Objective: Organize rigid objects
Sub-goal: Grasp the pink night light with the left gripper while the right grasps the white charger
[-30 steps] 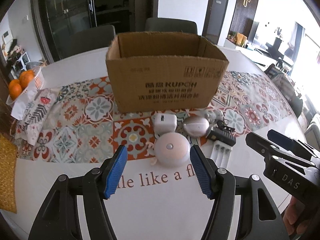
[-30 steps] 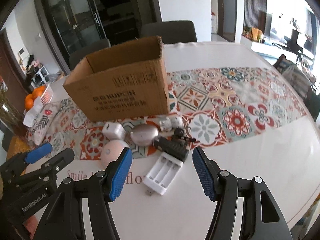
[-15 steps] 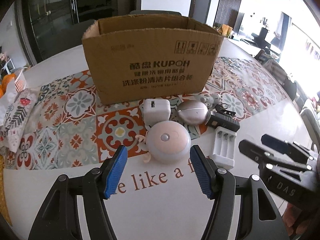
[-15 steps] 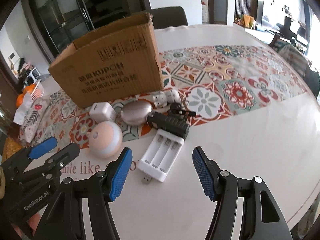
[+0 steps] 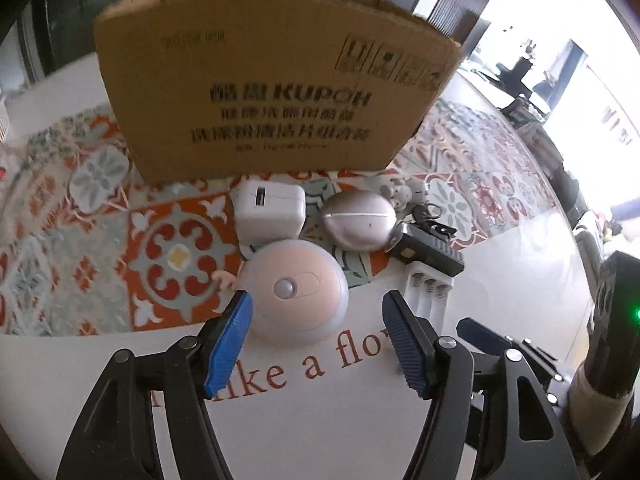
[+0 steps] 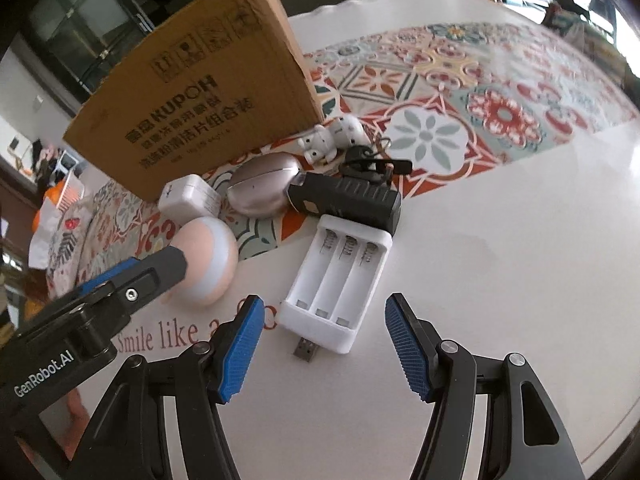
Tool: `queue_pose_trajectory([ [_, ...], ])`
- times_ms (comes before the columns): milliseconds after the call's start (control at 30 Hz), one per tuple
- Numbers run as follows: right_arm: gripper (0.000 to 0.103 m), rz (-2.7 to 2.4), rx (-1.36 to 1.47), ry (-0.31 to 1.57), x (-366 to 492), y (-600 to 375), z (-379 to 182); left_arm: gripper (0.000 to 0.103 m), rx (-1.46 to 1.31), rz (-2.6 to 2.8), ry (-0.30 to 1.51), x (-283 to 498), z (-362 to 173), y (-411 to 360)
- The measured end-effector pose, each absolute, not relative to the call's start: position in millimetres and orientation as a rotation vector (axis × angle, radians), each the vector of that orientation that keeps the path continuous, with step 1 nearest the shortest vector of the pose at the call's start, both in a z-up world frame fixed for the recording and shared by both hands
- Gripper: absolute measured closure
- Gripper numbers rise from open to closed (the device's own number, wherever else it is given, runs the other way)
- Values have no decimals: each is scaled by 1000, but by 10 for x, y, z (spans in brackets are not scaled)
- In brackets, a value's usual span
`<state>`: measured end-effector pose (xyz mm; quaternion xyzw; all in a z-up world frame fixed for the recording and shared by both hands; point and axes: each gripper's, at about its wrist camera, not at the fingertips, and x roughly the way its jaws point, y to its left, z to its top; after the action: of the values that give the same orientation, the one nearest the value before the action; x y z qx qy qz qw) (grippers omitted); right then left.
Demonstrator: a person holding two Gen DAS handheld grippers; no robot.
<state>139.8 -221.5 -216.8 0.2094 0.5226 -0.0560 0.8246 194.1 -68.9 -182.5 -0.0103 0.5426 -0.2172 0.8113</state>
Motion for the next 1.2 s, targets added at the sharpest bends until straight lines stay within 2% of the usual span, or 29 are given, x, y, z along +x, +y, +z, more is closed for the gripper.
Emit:
queue_pose_trajectory([
  [200,34,-151,463,1090,1452,-2223,-2211,36,-54,-426,1199,2035,-1915,-726],
  [533,34,-199,398,1098,1566,-2189,-2266,35,-47,-356,1279,2168,-2114,-701],
  [900,34,-210,282,1067,1654,-2105,-2285,31,-25,-346,1261,2184,-2199,-835],
  [1000,43,-220,229,1064,1621,-2073,-2280,31,-12,-346,1242,2143,-2192,-838],
  [1200,51,-178,240,1073,1585,-2140,-2264,32,3,-341,1221,2057,-2179,-806],
])
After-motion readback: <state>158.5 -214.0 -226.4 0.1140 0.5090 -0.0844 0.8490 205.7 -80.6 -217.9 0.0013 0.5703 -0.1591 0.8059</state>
